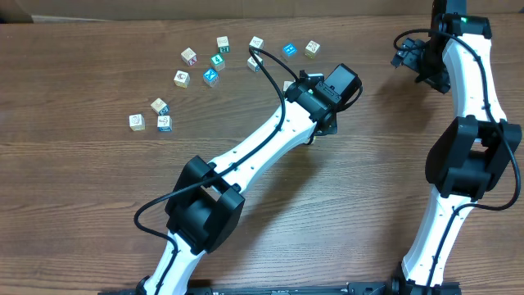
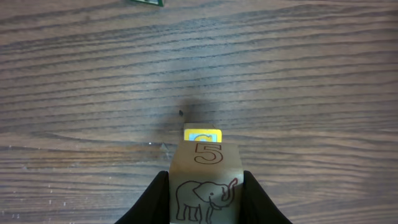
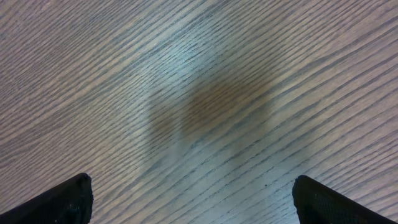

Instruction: Form a tower

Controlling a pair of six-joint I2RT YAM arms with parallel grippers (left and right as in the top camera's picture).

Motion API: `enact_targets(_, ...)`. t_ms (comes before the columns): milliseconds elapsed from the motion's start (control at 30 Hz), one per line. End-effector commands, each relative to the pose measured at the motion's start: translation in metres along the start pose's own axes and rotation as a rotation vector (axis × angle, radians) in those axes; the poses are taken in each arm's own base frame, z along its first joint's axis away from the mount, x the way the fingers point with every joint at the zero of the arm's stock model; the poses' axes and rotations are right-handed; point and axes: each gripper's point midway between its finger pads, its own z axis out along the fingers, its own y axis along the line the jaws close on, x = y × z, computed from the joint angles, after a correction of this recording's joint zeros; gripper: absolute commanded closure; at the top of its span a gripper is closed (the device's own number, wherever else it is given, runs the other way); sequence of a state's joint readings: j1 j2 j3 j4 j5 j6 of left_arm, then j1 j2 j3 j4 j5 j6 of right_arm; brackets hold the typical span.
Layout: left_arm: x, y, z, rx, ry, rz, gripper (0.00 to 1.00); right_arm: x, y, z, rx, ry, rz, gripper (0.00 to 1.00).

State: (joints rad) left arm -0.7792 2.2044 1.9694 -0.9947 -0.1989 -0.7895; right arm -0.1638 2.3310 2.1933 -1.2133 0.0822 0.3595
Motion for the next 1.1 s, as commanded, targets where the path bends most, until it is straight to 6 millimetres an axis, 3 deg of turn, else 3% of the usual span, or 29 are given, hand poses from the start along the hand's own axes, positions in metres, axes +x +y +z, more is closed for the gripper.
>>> enact_targets(0, 0.009, 0.003, 0.022, -0.044, 0.016, 0.024, 0.95, -0.008, -0.001, -0.012, -0.010, -0.033, 0.011, 0.00)
enact_targets(300, 0.014, 0.005, 0.037, -0.063, 0.034, 0.027, 0.94, -0.008, -0.001, -0.012, -0.010, -0.033, 0.011, 0.00)
enact_targets(1067, 0.017, 0.005, 0.046, -0.069, 0.040, 0.030, 0.91, -0.008, -0.001, -0.012, -0.010, -0.033, 0.011, 0.00)
